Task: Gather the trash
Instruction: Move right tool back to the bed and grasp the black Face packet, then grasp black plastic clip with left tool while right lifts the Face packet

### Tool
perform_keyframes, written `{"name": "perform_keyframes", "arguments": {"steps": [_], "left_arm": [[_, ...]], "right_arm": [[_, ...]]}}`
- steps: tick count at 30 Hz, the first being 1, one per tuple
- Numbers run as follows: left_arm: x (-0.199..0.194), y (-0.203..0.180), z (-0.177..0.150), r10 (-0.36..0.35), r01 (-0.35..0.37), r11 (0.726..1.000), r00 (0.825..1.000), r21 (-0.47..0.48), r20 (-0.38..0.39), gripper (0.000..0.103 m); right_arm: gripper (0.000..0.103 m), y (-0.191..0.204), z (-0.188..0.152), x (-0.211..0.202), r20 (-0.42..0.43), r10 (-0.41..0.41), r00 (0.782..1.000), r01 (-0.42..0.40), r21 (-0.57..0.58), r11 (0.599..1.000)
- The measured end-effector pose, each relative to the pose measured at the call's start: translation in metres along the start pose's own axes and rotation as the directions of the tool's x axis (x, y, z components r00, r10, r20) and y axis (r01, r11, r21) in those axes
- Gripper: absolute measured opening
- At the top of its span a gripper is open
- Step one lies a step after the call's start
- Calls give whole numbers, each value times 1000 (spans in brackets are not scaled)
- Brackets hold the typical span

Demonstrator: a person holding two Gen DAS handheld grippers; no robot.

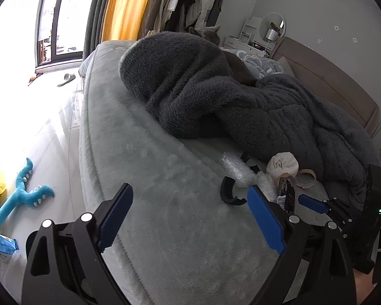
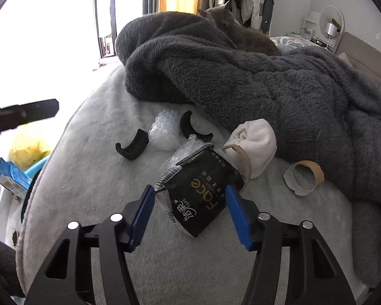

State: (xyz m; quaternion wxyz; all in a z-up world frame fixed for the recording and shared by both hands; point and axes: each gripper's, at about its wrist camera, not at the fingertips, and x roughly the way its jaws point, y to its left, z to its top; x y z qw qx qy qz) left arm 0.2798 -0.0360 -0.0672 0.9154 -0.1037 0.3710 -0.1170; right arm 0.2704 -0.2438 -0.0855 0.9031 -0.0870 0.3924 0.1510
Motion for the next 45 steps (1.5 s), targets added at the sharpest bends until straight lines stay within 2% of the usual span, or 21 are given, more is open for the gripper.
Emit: {"name": "perform_keyframes", "arguments": {"steps": [4, 9, 11, 19, 26, 31, 36, 43, 45], "left_arm": [[10, -9, -3, -1, 1, 1000, 1000, 8, -14, 93], [20, -17, -6, -8, 9, 1000, 999, 13, -38, 93], [24, -20, -6, -9, 10, 1000, 999, 17, -43, 93], [42, -35, -8, -4, 6, 999, 998, 34, -61, 93], [60, -49, -15, 9, -4, 998, 997, 65, -77, 92], [73, -54, -18, 22, -15, 997, 996, 78, -91, 83], [84, -60, -20, 28, -16, 994, 993, 108, -116, 64], [95, -65, -23, 47, -30, 992, 990, 126, -131, 46], [96, -65, -23, 45, -28, 992, 990, 124, -134, 34]], "right_arm": [[45, -5, -2, -1, 1, 27, 1000, -27, 0, 1000], [18, -8, -3, -10, 23, 66, 998, -66, -2, 998], [10, -12, -3, -13, 28, 79, 996, -79, 2, 997], [8, -31, -6, -28, 59, 143, 988, -146, 59, 988], [4, -60, -12, -40, 113, 253, 961, -270, 177, 946], [2, -77, -17, -46, 158, 333, 930, -364, 250, 897], [2, -89, -19, -55, 198, 376, 905, -420, 282, 862], [2, -98, -23, -64, 234, 400, 886, -457, 291, 841], [2, -99, -24, -65, 238, 406, 882, -464, 301, 833]]}}
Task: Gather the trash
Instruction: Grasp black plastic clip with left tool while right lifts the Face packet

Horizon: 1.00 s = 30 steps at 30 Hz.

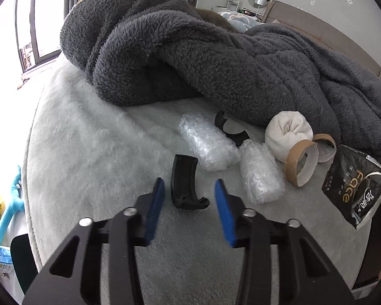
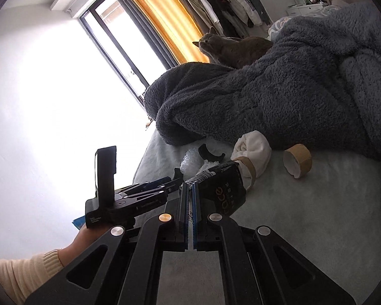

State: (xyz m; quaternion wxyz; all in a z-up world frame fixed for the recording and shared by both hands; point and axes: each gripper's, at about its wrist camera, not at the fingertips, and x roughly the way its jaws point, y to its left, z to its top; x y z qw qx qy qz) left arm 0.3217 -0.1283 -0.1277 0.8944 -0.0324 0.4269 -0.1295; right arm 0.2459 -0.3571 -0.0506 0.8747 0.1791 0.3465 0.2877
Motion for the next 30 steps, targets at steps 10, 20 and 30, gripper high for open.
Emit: {"name": "perform_keyframes", "arguments": {"steps": [10, 20, 30], "left_arm": [[-7, -2, -1, -29, 30, 999, 999, 16, -16, 22], [-34, 17, -12, -56, 58, 996, 998, 61, -29, 22], [-66, 69, -23, -56, 57, 998, 998, 22, -26, 22]], "right_arm": [[2, 15, 5, 6, 1, 28, 1000, -28, 5, 1000], [2, 48, 13, 34, -6, 74, 997, -74, 12, 997], [2, 97, 13, 78, -48, 124, 991, -126, -25, 992]]}}
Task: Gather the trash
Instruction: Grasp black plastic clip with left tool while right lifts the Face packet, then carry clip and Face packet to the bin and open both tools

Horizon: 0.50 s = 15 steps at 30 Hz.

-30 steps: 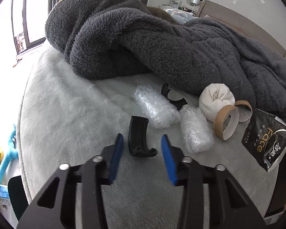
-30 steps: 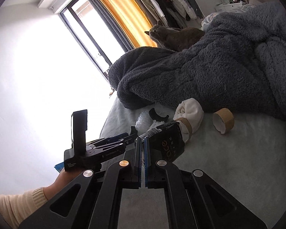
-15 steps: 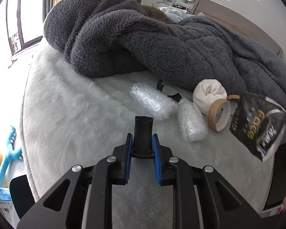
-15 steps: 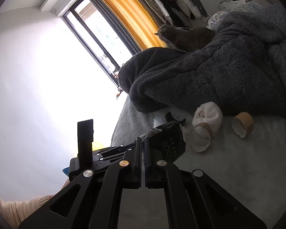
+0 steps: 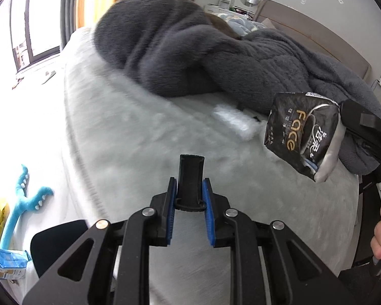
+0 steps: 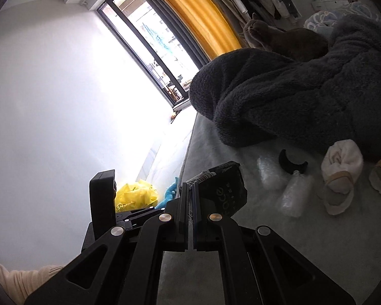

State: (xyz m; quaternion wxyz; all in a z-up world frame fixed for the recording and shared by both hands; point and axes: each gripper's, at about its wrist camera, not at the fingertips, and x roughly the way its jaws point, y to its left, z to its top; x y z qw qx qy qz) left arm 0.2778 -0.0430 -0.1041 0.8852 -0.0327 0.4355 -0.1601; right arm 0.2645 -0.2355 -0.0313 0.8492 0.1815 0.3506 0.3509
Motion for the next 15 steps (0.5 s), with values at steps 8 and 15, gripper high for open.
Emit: {"name": "perform_keyframes", "arguments": {"steps": [8, 15], "left_arm": [[-23, 49, -12, 58, -58, 998, 998, -36, -3, 22], [-27, 97, -32, 98, -105, 991, 991, -85, -87, 22]], "right_arm": [[2, 37, -3, 40, -49, 42, 998, -43, -35, 998], [2, 66, -15, 78, -113, 70, 991, -78, -71, 994]]}}
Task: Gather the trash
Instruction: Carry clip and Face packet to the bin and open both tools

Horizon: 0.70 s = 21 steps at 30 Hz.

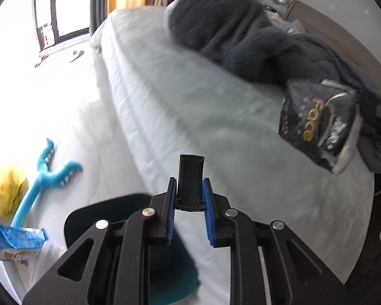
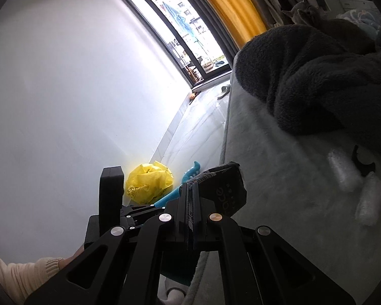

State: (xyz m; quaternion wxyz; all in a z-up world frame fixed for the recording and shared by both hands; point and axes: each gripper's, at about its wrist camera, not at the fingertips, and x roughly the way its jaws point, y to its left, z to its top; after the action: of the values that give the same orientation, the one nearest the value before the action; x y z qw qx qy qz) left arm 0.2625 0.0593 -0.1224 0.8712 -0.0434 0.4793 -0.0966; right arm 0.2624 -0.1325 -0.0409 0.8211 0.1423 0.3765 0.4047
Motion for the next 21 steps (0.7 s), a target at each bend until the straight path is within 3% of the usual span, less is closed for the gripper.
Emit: {"name": "perform_keyframes", "arguments": {"steps": [11, 21], "left_arm": [[22, 73, -47, 42, -60, 995, 977, -84, -207, 22], [38, 114, -84, 8, -62, 989, 929, -134, -370, 22]], "right_arm": [[2, 51, -8, 53, -79, 68, 995, -72, -50, 996], [2, 73, -13, 110, -177, 70, 982, -82, -67, 994]]}}
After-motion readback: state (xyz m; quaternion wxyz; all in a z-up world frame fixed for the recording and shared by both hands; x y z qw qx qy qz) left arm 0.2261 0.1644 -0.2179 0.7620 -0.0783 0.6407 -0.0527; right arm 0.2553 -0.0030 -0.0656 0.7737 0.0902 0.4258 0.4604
